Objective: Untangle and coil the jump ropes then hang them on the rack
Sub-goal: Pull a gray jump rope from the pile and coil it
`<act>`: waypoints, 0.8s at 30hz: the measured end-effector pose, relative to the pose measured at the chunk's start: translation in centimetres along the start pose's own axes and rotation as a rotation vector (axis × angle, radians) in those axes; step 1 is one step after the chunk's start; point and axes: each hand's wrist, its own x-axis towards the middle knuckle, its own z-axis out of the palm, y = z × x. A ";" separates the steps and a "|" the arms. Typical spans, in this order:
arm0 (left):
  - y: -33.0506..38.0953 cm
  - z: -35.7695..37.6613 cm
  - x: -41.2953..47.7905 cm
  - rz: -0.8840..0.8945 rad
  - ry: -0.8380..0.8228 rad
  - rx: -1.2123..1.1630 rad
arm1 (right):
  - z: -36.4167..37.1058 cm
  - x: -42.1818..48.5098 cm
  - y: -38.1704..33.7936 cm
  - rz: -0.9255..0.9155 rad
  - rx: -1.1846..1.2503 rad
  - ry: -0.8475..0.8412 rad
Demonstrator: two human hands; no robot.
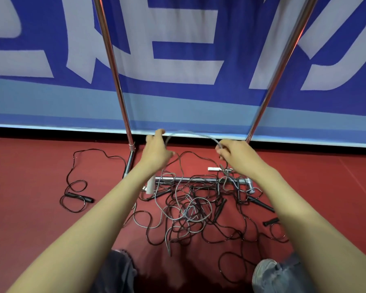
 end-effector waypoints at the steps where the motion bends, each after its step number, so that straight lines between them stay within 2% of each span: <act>1: 0.1 0.4 -0.3 0.056 -0.014 0.011 | -0.1 0.0 -0.2 -0.037 -0.050 -0.015; 5: 1.4 1.5 -1.3 0.377 0.009 -0.022 | 0.3 -0.3 -1.1 -0.153 -0.067 -0.073; 8: 1.8 2.3 -1.5 0.467 -0.050 0.018 | 0.1 -0.4 -1.9 -0.204 0.029 0.017; 11: 1.6 2.9 -1.6 0.478 0.039 -0.028 | -0.6 -0.8 -2.4 -0.205 0.092 0.018; 14: 2.7 2.4 -2.0 0.481 0.223 -0.256 | -0.8 -1.3 -2.3 -0.161 0.221 -0.053; 19: 3.3 0.1 -1.5 0.287 0.387 -0.707 | 0.2 -0.8 -0.4 -0.039 0.062 -0.174; 21: 2.6 -0.6 -1.0 0.253 0.430 -0.573 | 0.3 -0.5 0.6 0.046 -0.005 -0.206; 24: 1.0 0.1 -0.7 0.161 0.266 -0.228 | -0.3 -0.3 1.0 0.047 -0.135 -0.101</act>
